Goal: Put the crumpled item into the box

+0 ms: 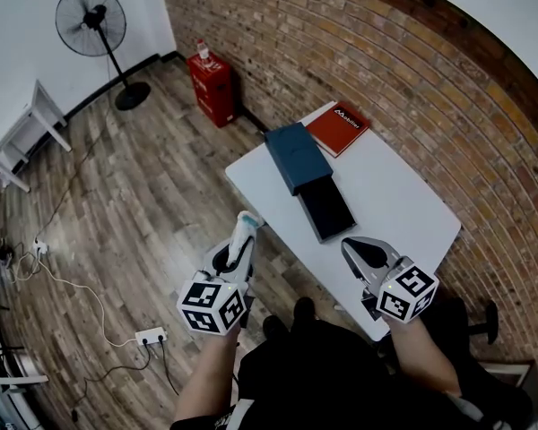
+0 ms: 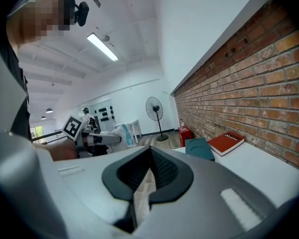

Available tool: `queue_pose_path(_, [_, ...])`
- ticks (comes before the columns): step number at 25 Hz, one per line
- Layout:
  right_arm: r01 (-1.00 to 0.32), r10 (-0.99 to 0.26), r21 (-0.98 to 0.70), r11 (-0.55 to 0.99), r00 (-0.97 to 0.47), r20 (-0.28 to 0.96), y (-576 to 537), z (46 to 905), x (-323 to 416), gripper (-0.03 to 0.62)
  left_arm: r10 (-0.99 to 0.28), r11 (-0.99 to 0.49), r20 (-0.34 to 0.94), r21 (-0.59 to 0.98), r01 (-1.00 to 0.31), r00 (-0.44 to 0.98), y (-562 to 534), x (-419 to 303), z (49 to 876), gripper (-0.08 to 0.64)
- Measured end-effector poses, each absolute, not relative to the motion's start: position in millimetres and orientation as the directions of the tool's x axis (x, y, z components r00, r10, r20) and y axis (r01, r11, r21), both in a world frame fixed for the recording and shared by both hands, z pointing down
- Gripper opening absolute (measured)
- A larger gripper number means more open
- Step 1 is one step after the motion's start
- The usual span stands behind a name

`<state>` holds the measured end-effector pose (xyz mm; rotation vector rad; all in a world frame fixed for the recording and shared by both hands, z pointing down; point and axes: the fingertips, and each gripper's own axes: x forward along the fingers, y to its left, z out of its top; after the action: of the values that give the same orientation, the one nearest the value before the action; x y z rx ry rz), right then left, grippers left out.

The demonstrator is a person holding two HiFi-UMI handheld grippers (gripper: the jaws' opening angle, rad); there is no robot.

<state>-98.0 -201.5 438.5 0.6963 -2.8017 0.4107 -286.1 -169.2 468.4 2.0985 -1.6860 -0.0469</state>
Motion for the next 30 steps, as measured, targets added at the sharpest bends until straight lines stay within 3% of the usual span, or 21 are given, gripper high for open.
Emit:
queue_pose_path(16, [-0.492, -0.446, -0.317, 0.811, -0.87, 0.21, -309, 455, -41, 0.0, -0.883, -0.218, 0.362, 0.246, -0.945, 0.298, -277, -212, 467, 0.074])
queue_pose_path(30, [-0.594, -0.536, -0.376, 0.711, -0.805, 0.256, -354, 496, -1, 0.0, -0.805, -0.325, 0.439, 0.233, -0.916, 0.398, -344, -177, 496, 0.075])
